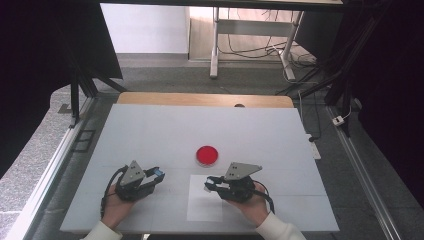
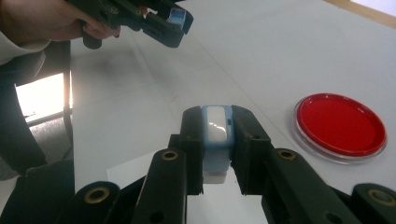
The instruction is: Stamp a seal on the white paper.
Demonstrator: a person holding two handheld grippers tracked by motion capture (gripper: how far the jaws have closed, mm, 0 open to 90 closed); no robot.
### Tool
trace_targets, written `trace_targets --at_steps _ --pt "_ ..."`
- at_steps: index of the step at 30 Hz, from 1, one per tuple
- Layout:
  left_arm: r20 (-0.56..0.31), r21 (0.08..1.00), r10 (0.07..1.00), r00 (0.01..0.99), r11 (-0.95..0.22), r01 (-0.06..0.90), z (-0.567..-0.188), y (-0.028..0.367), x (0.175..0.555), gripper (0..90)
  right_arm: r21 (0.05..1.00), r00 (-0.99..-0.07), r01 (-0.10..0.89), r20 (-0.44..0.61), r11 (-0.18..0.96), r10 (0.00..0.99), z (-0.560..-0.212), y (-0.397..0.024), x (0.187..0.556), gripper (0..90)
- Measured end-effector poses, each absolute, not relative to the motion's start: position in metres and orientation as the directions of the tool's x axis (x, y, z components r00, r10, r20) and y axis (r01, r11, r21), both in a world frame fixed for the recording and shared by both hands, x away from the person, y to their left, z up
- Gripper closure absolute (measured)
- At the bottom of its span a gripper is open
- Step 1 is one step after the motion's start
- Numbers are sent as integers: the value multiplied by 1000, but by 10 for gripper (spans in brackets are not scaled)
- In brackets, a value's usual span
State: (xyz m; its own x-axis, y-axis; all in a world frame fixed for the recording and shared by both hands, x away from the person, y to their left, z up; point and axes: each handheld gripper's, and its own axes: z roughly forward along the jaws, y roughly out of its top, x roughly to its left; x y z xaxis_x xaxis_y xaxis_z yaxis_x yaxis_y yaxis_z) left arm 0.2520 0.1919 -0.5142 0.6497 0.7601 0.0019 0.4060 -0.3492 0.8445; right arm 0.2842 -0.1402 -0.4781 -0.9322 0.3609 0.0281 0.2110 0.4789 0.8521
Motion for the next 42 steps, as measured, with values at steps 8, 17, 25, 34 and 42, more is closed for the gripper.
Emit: trace_targets --at_steps 8,17,25,34,42 --pt "3 844 761 649 -350 407 -514 192 252 643 838 -934 213 24 503 356 -484 -137 284 744" --pt "5 842 760 650 -354 407 -515 191 252 643 817 -936 210 9 537 353 -495 -132 284 744" --pt "5 842 759 651 -354 406 -515 191 252 643 812 -935 202 -7 547 355 -499 -130 285 744" --pt "3 842 758 653 -354 406 -514 191 252 643 800 -934 203 -14 564 356 -505 -128 287 744" --pt "4 842 756 654 -355 406 -515 190 252 643 800 -935 203 -13 564 356 -508 -127 287 744"
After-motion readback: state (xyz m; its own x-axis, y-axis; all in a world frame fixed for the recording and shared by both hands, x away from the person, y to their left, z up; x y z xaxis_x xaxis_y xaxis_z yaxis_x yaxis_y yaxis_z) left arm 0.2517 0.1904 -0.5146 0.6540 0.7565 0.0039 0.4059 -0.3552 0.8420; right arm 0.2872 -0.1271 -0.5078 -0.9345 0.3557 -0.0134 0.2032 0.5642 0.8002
